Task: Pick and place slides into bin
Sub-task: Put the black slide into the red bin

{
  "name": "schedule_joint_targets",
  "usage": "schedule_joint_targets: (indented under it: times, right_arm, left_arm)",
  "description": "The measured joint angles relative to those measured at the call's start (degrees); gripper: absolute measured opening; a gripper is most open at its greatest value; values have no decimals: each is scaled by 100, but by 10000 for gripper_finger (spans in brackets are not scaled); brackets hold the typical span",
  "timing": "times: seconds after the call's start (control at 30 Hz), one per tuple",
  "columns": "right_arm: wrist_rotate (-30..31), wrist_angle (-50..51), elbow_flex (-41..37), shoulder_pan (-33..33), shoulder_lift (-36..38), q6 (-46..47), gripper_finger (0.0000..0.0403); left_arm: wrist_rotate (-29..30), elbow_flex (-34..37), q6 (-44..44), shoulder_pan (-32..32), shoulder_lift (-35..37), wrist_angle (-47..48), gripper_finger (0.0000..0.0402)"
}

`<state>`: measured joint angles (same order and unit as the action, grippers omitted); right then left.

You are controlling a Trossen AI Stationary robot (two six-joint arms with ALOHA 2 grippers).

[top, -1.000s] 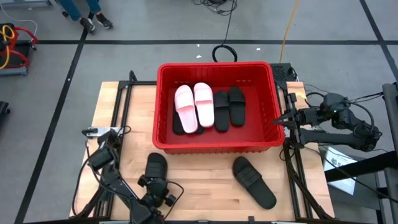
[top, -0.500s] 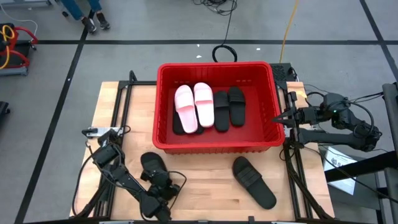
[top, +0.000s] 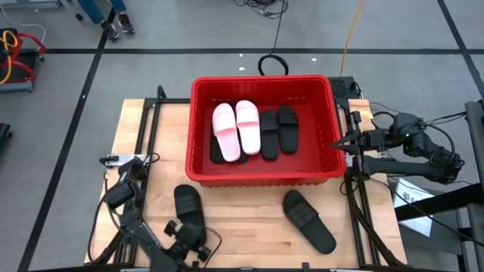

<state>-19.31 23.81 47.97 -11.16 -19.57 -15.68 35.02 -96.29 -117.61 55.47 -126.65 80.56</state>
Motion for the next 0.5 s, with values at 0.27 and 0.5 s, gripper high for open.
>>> schedule_joint_targets:
  times: [0.27, 0.5]
  right_arm:
    - [0, -96, 0, 0, 0, 0, 0]
    - [-2, -214, 0, 0, -2, 11, 0]
  left_arm:
    - [-504, -79, -162, 134, 13, 975, 118]
    - [-657, -4, 1208, 73, 243, 933, 118]
